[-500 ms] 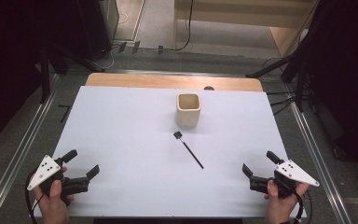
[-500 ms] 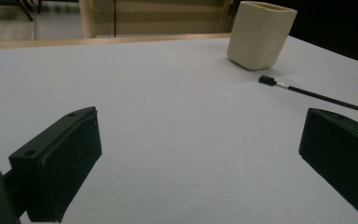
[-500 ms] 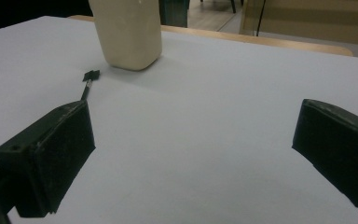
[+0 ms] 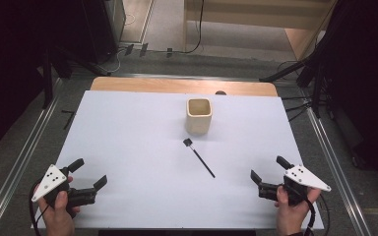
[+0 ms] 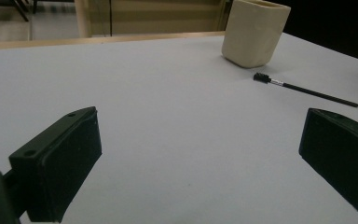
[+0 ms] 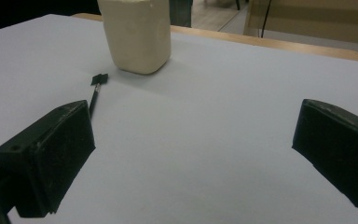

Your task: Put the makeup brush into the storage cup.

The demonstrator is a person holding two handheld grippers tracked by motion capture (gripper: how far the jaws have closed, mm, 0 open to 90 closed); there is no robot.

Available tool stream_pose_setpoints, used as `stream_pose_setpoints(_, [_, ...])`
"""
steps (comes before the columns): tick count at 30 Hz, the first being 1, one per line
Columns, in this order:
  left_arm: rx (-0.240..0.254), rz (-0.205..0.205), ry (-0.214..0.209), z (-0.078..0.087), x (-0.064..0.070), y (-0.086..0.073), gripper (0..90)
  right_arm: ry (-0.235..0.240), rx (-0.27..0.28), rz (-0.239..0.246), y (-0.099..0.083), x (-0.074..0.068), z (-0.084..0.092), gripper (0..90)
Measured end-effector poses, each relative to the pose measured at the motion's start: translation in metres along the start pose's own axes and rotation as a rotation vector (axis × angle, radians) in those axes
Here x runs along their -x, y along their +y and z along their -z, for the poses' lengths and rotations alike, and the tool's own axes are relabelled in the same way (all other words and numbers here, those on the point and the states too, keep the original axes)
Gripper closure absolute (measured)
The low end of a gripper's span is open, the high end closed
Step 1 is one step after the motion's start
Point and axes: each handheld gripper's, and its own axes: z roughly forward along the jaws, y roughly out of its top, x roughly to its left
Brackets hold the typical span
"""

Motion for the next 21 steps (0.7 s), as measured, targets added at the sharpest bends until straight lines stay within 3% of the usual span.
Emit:
stream_pose_setpoints(6, [-0.005,0.005,-0.01,-0.003,-0.001,-0.001,0.0,0.027,-0.014,-0.013,0.009,-0.003,-0.007,0.0])
stream_pose_setpoints(21, [-0.006,0.02,-0.015,-0.004,-0.003,-0.002,0.0,0.059,-0.043,0.043,0.045,-0.018,-0.038,0.0])
